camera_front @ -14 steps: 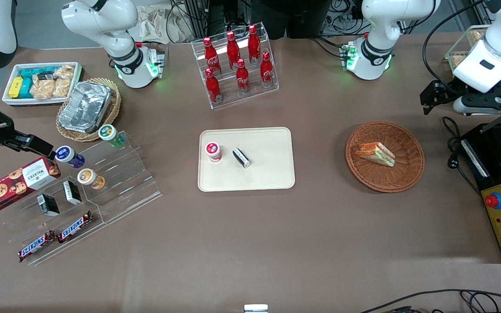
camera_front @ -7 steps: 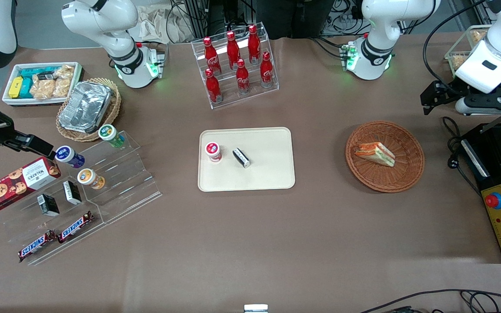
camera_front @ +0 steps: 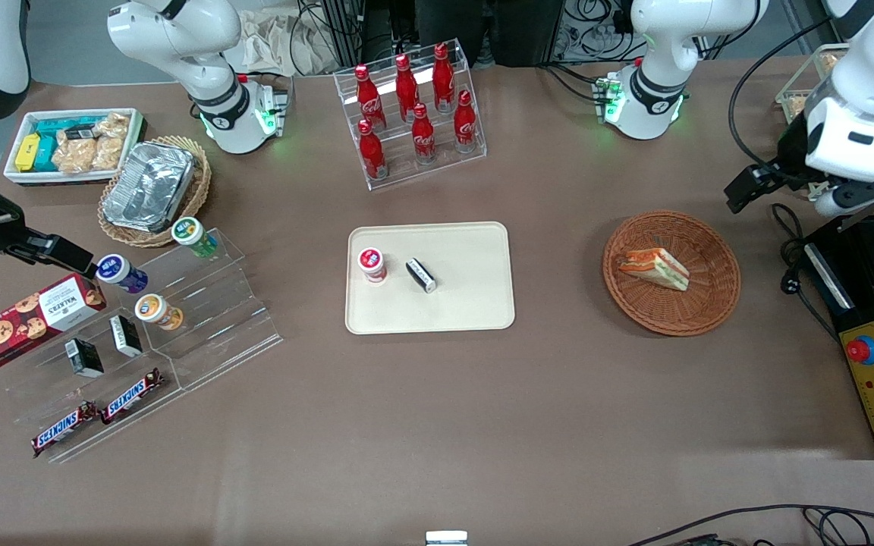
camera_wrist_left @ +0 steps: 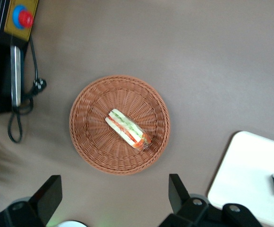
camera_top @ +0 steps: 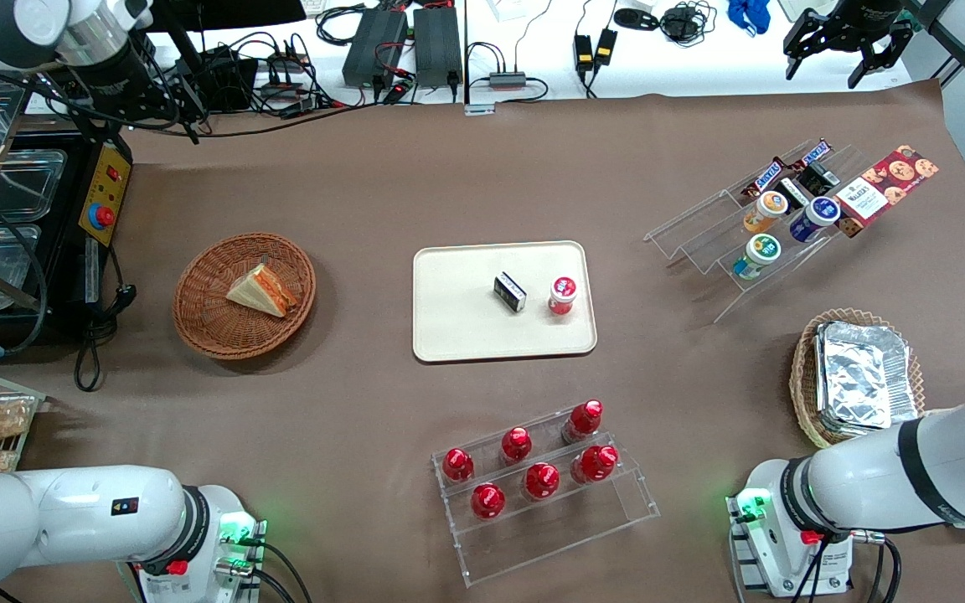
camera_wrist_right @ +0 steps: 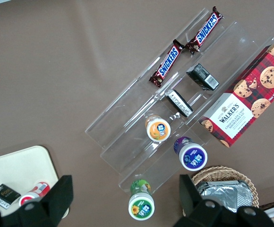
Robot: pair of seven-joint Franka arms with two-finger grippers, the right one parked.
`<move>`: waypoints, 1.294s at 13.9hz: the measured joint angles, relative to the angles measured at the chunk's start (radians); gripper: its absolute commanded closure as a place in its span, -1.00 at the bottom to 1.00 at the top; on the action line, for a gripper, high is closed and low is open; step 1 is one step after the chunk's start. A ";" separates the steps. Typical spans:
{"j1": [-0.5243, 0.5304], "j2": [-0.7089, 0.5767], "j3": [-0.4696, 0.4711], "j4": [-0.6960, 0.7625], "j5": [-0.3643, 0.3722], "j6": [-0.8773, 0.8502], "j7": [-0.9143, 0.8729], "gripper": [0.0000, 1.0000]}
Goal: Place sandwich from basket to tray
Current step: 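Move the open left gripper down over the sandwich in the wicker basket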
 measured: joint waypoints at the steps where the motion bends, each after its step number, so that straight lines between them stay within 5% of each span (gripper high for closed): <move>1: 0.000 0.000 -0.001 -0.021 -0.007 0.013 -0.036 -0.99; 7: 0.000 -0.006 -0.003 -0.173 -0.026 0.133 -0.205 -0.99; 18: -0.001 -0.043 -0.039 -0.650 -0.031 0.643 -0.488 -0.99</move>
